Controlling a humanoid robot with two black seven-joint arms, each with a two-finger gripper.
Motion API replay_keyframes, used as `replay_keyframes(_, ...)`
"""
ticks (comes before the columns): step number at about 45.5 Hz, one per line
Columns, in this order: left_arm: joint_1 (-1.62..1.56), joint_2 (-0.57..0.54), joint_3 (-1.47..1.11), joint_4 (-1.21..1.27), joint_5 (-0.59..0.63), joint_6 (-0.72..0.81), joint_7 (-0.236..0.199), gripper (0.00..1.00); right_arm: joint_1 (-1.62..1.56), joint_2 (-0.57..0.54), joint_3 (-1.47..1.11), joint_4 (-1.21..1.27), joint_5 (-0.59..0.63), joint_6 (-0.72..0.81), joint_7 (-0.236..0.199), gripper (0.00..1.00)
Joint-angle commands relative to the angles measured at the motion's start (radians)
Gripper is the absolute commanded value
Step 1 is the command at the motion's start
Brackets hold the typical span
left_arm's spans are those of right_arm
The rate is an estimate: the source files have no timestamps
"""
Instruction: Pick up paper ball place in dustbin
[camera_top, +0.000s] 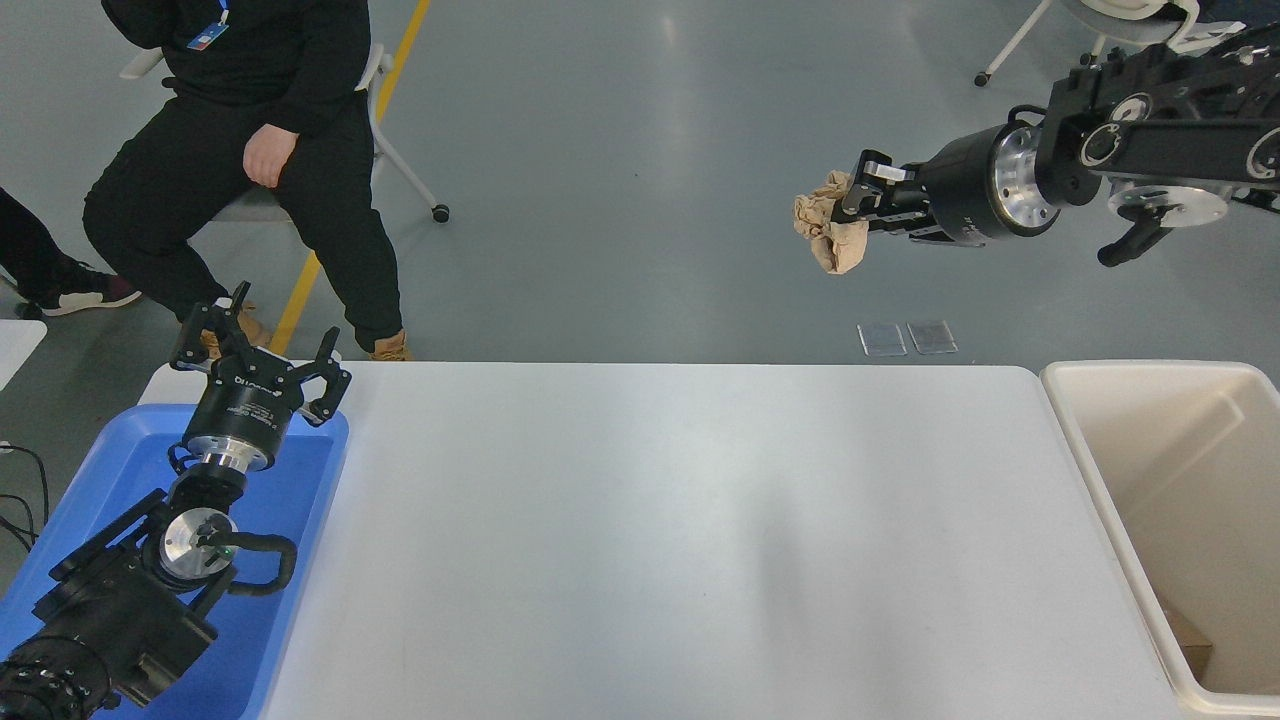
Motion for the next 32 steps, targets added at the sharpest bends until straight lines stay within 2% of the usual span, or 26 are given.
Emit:
replay_keyframes(1, 0.0, 0.0, 0.0, 0.001, 0.0, 0.0, 0.0, 0.99, -0.032, -0.086, -0.095, -0.06, 0.01, -0.06, -0.004, 0.0)
replay_keyframes(12, 0.0, 0.0, 0.0, 0.001, 0.001, 0.0, 0.0, 0.99, -0.181, -0.19, -0.126, -0.238, 0.036, -0.083, -0.009, 0.0)
replay_keyframes(23, 0.0, 0.0, 0.0, -0.001, 0.0, 0.0, 0.0, 0.99, -0.442, -0.195, -0.159, -0.495, 0.252, -0.085, -0.009, 0.0)
replay_keyframes(32, 0.0, 0.0, 0.0, 0.001, 0.0, 0.0, 0.0, 0.99, -0.647, -0.194, -0.126, -0.657, 0.332, -0.138, -0.009, 0.0)
